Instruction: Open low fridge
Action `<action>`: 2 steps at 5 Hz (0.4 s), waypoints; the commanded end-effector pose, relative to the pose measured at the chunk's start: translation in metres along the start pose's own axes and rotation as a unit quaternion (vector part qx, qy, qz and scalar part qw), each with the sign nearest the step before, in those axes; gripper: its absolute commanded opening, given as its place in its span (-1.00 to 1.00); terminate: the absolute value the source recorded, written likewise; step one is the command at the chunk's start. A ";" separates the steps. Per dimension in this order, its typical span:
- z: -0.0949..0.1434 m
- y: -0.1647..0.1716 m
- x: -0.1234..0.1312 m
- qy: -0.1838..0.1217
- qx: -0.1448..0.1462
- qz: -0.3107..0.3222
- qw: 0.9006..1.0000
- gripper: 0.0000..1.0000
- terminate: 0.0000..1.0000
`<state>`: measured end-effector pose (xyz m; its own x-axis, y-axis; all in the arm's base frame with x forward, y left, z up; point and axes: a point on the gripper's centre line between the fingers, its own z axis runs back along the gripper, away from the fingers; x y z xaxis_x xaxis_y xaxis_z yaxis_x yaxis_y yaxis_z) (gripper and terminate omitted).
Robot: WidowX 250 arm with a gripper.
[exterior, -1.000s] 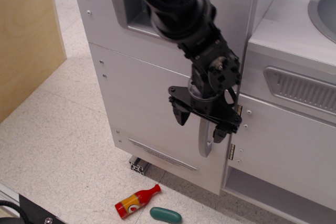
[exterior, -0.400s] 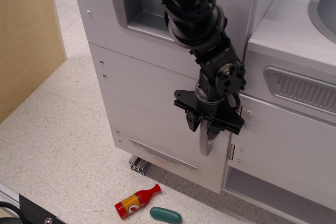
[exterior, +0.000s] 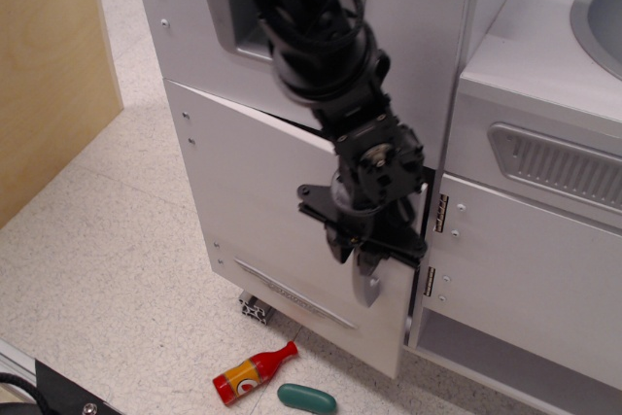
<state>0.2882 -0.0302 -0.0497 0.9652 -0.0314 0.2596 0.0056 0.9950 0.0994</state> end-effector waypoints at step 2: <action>0.076 0.036 -0.030 0.007 -0.026 -0.041 0.999 1.00 -1.00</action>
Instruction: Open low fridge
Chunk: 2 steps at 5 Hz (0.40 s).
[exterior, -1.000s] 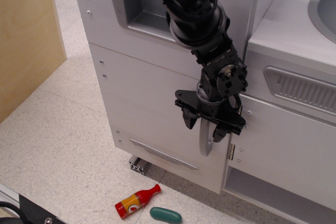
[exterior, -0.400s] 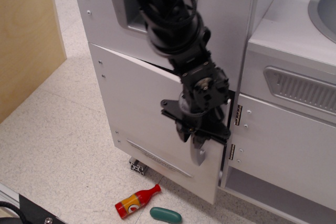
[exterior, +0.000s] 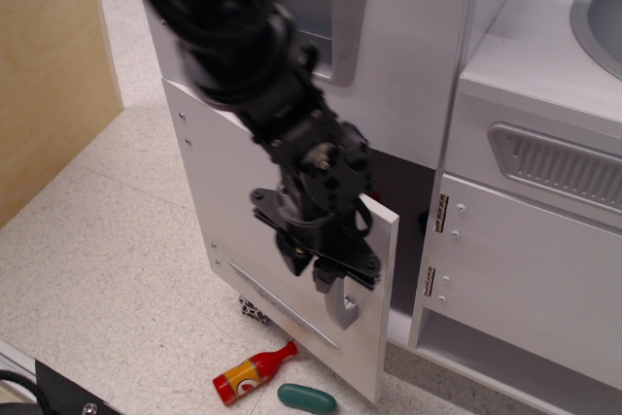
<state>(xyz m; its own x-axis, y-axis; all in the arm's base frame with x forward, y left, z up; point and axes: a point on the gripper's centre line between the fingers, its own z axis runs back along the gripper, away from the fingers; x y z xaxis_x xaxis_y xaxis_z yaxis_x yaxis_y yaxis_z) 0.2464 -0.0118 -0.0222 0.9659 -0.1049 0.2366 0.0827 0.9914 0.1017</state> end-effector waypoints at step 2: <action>0.097 0.020 0.027 -0.028 -0.082 0.021 0.996 1.00 -1.00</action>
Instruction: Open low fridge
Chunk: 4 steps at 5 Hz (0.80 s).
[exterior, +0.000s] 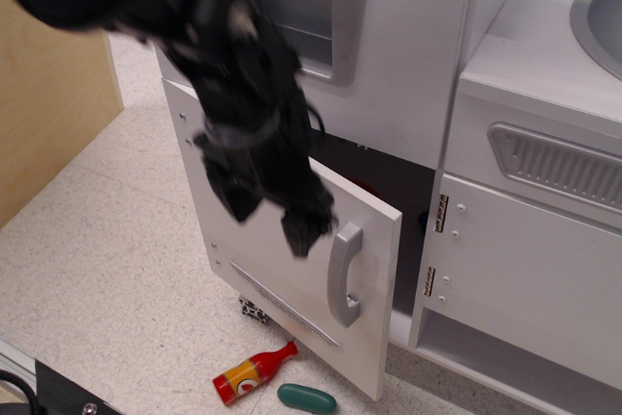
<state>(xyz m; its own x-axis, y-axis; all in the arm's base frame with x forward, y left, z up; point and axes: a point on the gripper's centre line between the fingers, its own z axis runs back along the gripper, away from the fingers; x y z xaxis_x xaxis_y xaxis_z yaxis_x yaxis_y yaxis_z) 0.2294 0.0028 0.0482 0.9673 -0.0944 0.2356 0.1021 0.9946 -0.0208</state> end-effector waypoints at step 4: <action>-0.016 -0.043 0.092 -0.083 -0.011 0.040 0.996 1.00 -1.00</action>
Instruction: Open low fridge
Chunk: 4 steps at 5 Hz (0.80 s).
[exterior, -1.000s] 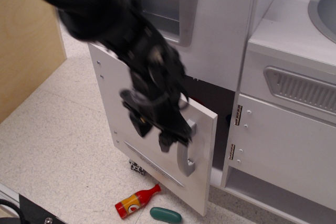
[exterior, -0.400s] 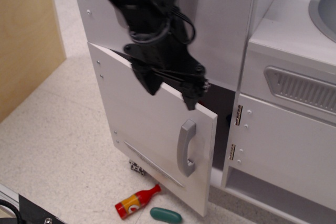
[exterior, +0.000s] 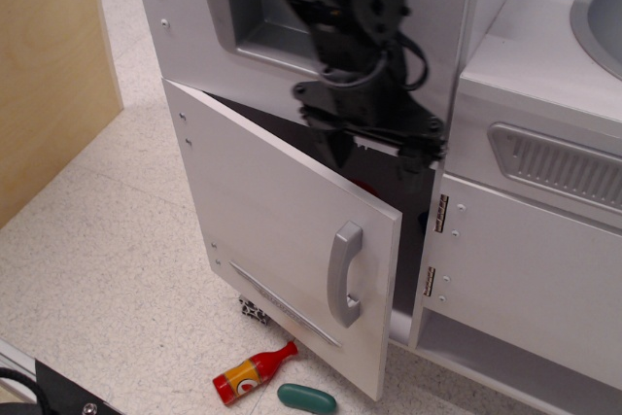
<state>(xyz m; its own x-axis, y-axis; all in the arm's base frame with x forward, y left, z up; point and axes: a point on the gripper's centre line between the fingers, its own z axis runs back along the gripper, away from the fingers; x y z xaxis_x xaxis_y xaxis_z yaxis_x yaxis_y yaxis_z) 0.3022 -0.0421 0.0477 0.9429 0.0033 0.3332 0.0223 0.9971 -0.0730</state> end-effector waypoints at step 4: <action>-0.039 0.014 -0.024 0.042 0.034 -0.027 0.998 1.00 -1.00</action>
<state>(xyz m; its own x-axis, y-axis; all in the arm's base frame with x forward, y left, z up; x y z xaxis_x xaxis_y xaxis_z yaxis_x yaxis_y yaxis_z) 0.2832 -0.0349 -0.0161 0.9788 -0.0569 0.1967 0.0566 0.9984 0.0072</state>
